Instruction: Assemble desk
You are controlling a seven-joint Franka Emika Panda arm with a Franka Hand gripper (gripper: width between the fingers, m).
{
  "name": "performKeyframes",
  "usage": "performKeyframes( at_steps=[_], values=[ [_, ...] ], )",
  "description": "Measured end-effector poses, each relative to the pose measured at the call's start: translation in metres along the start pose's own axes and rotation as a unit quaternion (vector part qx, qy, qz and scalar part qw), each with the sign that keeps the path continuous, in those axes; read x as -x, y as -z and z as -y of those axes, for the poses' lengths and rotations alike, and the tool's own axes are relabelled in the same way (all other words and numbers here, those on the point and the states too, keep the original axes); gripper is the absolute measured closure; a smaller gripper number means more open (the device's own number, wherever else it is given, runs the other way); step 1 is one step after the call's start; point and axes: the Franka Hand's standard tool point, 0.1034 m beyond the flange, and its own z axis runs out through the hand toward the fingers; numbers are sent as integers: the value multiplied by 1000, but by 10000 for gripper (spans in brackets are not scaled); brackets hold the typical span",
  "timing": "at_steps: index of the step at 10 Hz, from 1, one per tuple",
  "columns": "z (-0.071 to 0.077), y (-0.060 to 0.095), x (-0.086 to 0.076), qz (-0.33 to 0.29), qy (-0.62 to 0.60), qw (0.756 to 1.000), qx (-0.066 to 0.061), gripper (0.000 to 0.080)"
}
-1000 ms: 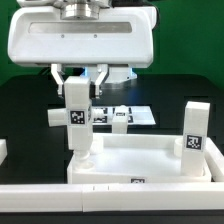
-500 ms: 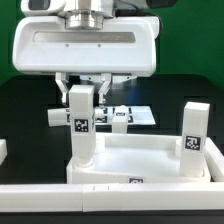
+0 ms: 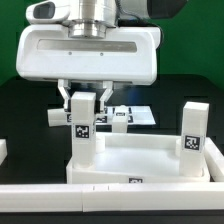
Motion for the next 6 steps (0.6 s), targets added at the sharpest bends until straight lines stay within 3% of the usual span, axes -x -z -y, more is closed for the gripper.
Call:
performKeyframes(
  at_steps=[3, 5, 6],
  values=[
    [1, -1, 1, 6, 0, 1000, -2, 480],
    [3, 1, -6, 35, -6, 999, -18, 204],
    [8, -1, -5, 81, -16, 996, -34, 164]
  ],
)
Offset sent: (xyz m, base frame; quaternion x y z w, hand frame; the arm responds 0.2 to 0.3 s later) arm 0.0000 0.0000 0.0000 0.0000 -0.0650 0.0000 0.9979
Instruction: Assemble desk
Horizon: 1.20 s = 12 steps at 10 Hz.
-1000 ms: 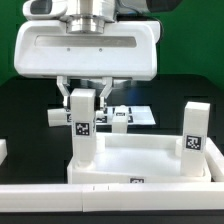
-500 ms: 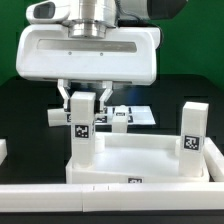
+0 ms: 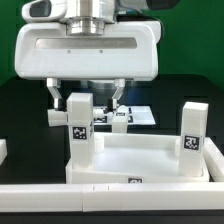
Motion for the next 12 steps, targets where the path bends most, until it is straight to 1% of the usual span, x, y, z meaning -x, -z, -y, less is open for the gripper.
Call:
performKeyframes(
  at_steps=[1, 2, 3, 4, 5, 6, 7, 8, 9, 10, 12],
  values=[
    [3, 2, -5, 53, -7, 998, -15, 164],
    [2, 3, -13, 83, -5, 996, -19, 154],
    [-1, 1, -17, 101, -1, 995, -19, 151],
    [-5, -1, -16, 136, -1, 990, -23, 151],
    [-12, -4, -21, 160, 2, 987, -21, 150],
    [-14, -6, -24, 176, 3, 984, -22, 150],
    [-14, -7, -25, 170, 4, 985, -21, 230],
    [-14, -7, -24, 171, -2, 985, -20, 366],
    [-14, -7, -24, 171, -7, 985, -19, 366],
    [-14, -7, -24, 171, -22, 985, -16, 515],
    [-14, -8, -24, 172, -102, 980, -3, 514]
  ],
)
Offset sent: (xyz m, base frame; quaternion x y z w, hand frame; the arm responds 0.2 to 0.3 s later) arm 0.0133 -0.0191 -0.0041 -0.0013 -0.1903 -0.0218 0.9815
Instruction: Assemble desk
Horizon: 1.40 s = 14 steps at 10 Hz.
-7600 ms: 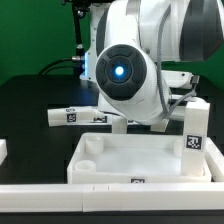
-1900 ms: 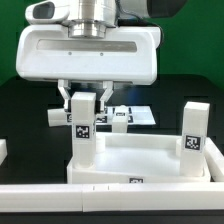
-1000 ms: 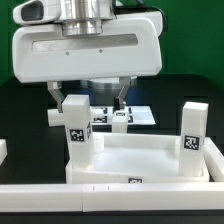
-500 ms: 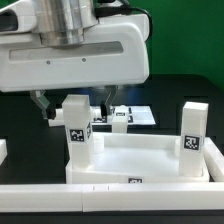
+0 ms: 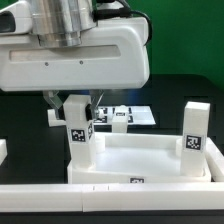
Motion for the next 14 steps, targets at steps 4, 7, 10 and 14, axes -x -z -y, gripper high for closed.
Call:
performKeyframes(
  at_steps=[4, 7, 10, 14],
  values=[
    [7, -1, 1, -20, -236, 972, -5, 514],
    [9, -1, -5, -48, -450, 891, -36, 514],
    [14, -1, 1, -52, -559, 826, -47, 514],
    [16, -1, 0, -57, -484, 872, -35, 334]
  ],
)
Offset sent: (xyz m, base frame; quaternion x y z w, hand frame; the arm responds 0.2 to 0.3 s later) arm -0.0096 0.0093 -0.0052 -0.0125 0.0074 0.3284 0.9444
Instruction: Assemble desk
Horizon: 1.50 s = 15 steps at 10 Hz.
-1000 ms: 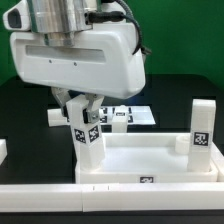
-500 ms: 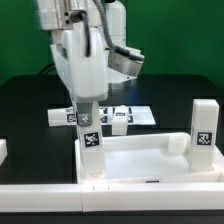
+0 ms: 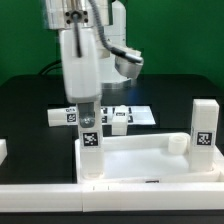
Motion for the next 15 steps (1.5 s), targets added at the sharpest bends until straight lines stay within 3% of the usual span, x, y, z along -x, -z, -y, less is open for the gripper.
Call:
performKeyframes(
  at_steps=[1, 3, 6, 7, 8, 9, 11, 13, 15],
  values=[
    [3, 1, 6, -4, 72, 997, 9, 208],
    [2, 2, 11, -5, 193, 981, 8, 163],
    [1, 0, 9, -5, 294, 956, 11, 151],
    [2, 0, 6, -9, 348, 937, 10, 151],
    [4, 1, 0, -18, 437, 899, 7, 151],
    [7, 3, 1, -23, 461, 887, 6, 151],
    [6, 2, 1, -23, 447, 894, 7, 162],
    [6, 2, 1, -23, 408, 913, 5, 517],
    [6, 1, 1, -23, 332, 943, 5, 515]
  ],
)
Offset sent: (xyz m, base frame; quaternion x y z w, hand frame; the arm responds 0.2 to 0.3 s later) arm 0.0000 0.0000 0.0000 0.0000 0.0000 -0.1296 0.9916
